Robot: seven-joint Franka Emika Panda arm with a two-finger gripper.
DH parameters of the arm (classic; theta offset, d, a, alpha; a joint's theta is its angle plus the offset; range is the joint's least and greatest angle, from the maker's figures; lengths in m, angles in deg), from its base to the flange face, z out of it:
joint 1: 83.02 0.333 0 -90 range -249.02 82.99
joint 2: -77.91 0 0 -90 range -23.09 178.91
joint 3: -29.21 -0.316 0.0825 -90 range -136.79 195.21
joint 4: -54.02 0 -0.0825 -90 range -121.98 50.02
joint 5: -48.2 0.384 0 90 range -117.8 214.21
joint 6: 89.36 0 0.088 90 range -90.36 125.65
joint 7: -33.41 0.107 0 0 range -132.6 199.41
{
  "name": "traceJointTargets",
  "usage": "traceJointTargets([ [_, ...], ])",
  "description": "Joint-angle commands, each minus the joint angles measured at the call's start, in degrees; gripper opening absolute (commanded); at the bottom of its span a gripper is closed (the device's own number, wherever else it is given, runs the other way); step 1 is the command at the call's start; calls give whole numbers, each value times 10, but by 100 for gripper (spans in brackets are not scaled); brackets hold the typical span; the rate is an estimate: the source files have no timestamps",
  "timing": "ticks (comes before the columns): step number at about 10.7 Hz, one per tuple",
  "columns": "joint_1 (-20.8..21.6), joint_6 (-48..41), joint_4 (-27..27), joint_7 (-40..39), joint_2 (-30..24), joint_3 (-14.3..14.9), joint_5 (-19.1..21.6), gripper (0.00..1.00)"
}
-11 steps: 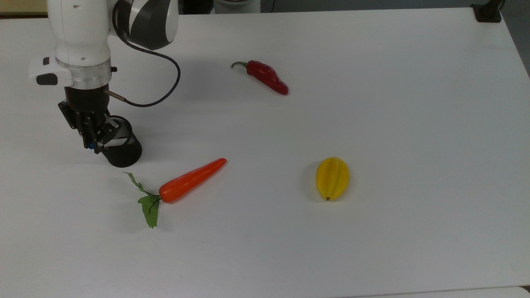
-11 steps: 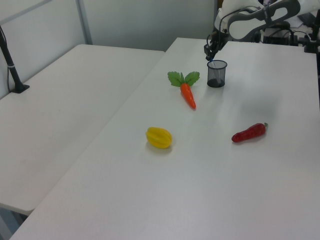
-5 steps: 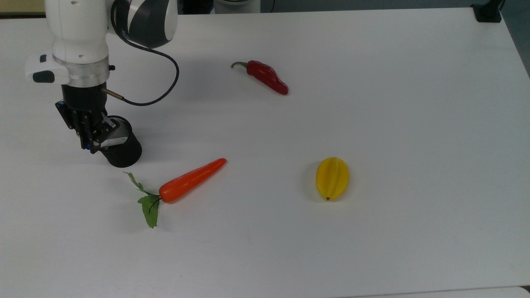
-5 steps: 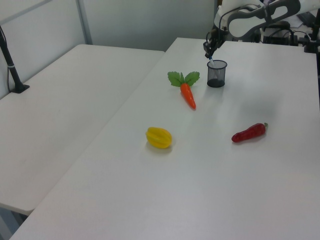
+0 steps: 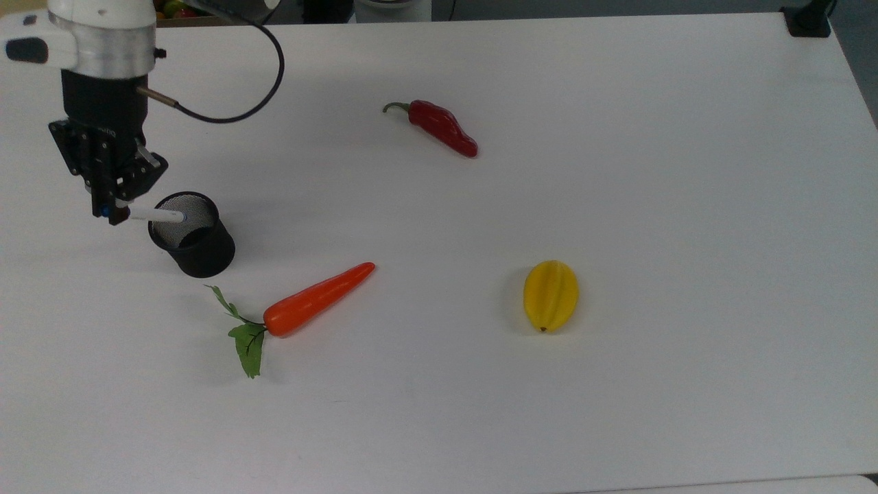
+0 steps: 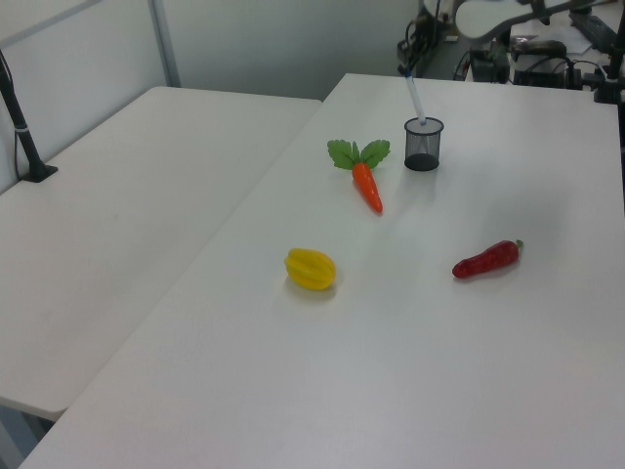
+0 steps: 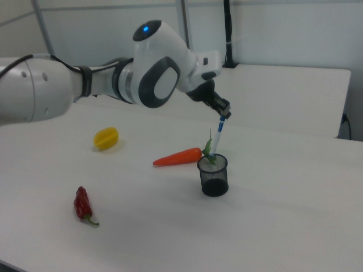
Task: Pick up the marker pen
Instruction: 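Lift the marker straight up out of the pen cup, then carry the held marker away from the cup toward the red pepper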
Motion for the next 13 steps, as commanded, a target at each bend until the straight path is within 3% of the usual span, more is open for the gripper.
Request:
traceJointTargets([
  [1, 11, -3, -23, 15, -55, -2, -13, 13],
  [2, 12, -29, -22, 14, -61, -5, -13, 13],
  [9, 146, -275, -30, -23, -68, -13, -14, 13],
  [13, 207, -317, -40, -63, -39, -14, -7, 14],
])
